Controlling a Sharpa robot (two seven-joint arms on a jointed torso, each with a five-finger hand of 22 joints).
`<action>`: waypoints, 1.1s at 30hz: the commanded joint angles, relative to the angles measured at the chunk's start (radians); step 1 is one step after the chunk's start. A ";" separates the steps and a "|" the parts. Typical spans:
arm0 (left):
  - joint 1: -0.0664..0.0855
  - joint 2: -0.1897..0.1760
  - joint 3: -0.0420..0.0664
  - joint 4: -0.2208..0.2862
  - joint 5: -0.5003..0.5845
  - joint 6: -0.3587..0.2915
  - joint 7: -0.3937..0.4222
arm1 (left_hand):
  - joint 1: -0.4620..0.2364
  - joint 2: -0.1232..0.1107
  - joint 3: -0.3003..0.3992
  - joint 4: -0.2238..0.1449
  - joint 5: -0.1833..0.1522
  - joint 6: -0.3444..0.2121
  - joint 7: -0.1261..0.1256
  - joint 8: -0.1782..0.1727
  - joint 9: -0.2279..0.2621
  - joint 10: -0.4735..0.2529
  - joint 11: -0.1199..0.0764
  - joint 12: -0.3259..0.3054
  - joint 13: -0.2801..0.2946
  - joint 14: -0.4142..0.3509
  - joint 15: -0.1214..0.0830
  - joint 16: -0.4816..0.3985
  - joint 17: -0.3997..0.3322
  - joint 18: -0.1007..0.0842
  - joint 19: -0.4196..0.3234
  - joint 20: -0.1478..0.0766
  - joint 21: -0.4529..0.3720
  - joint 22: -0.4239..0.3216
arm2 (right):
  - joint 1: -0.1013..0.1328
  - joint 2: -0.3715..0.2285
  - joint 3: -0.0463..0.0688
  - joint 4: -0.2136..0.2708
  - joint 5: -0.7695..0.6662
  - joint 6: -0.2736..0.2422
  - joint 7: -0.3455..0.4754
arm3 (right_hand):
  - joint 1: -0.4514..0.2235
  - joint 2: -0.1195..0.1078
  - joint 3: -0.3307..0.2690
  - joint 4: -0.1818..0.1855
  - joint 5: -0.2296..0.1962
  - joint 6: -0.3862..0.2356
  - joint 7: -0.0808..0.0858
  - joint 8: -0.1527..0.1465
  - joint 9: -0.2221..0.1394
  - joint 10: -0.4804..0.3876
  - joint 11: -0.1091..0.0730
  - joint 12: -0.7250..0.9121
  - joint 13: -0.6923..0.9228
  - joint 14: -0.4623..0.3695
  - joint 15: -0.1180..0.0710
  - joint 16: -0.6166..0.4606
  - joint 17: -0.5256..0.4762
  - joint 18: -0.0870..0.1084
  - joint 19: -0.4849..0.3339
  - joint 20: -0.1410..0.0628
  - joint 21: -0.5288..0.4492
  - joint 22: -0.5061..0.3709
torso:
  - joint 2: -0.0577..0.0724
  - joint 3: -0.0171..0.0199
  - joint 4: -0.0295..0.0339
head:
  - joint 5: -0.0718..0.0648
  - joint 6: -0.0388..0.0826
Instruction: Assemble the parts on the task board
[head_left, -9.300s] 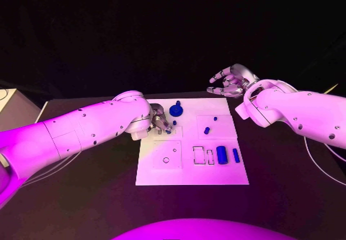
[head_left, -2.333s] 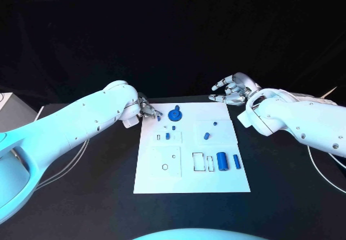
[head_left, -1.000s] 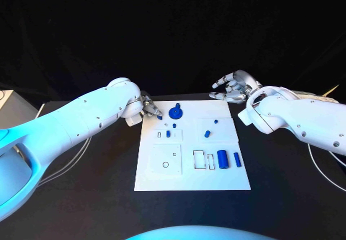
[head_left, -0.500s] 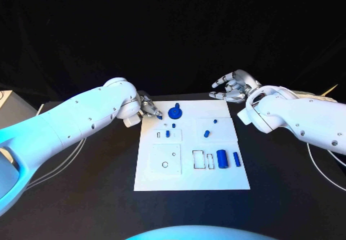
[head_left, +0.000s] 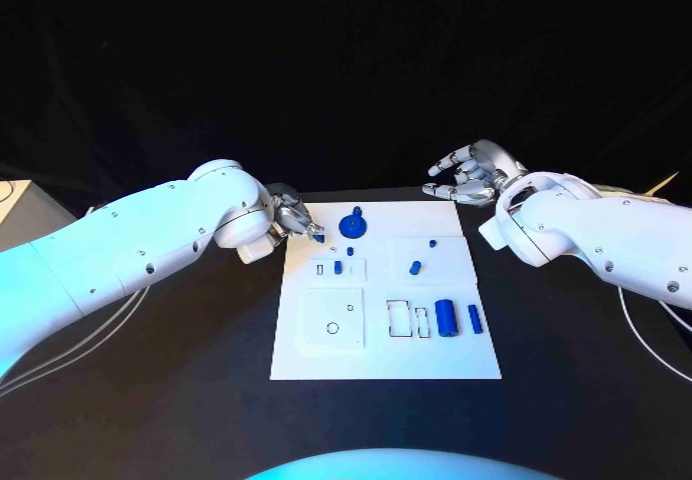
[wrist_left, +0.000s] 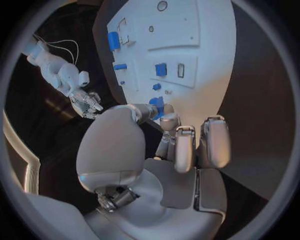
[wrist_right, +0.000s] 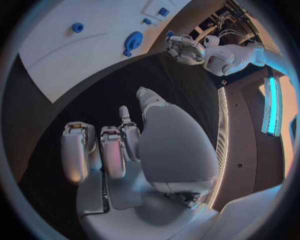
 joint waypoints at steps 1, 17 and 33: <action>-0.007 -0.018 -0.006 0.037 -0.049 -0.048 0.005 | -0.005 -0.007 0.176 -0.170 0.006 0.003 -0.001 0.014 0.150 0.007 -0.001 0.004 0.001 0.106 -0.005 0.004 0.263 -0.009 0.005 -0.002 0.005 0.002 | -0.003 -0.003 0.000 0.002 -0.004 0.004 0.008 | -0.010 -0.004 0.006 -0.001 0.005 -0.006 0.000 0.004 -0.001 -0.001 0.001 -0.001 0.121 0.100 -0.001 0.001 0.253 0.000 0.049 0.003 -0.006 0.135 | -0.003 -0.0012 0.0037 | 0.001 -0.003; -0.081 -0.057 -0.030 0.120 -0.174 -0.142 0.030 | -0.011 -0.013 0.189 -0.177 0.006 0.010 -0.003 0.015 0.150 0.015 -0.002 0.006 0.003 0.106 -0.007 0.004 0.263 -0.009 0.006 -0.003 0.005 0.002 | -0.009 -0.006 0.000 0.010 -0.009 0.003 0.010 | -0.010 -0.004 0.006 -0.001 0.005 -0.006 0.000 0.004 -0.001 -0.001 0.001 -0.001 0.121 0.100 -0.001 0.001 0.253 0.000 0.049 0.003 -0.006 0.135 | 0.000 -0.0011 0.0006 | 0.008 -0.007; -0.103 -0.059 -0.031 0.143 -0.239 -0.124 0.034 | -0.013 -0.014 0.193 -0.179 0.006 0.012 -0.003 0.015 0.150 0.016 -0.003 0.005 0.002 0.106 -0.007 0.004 0.263 -0.009 0.006 -0.003 0.005 0.002 | -0.011 -0.007 0.000 0.011 -0.011 0.008 0.010 | -0.012 -0.003 0.007 -0.002 0.007 -0.006 0.000 0.005 -0.001 -0.002 0.000 -0.002 0.120 0.100 -0.001 0.001 0.253 0.000 0.049 0.003 -0.007 0.135 | 0.000 0.0006 0.0007 | 0.009 -0.014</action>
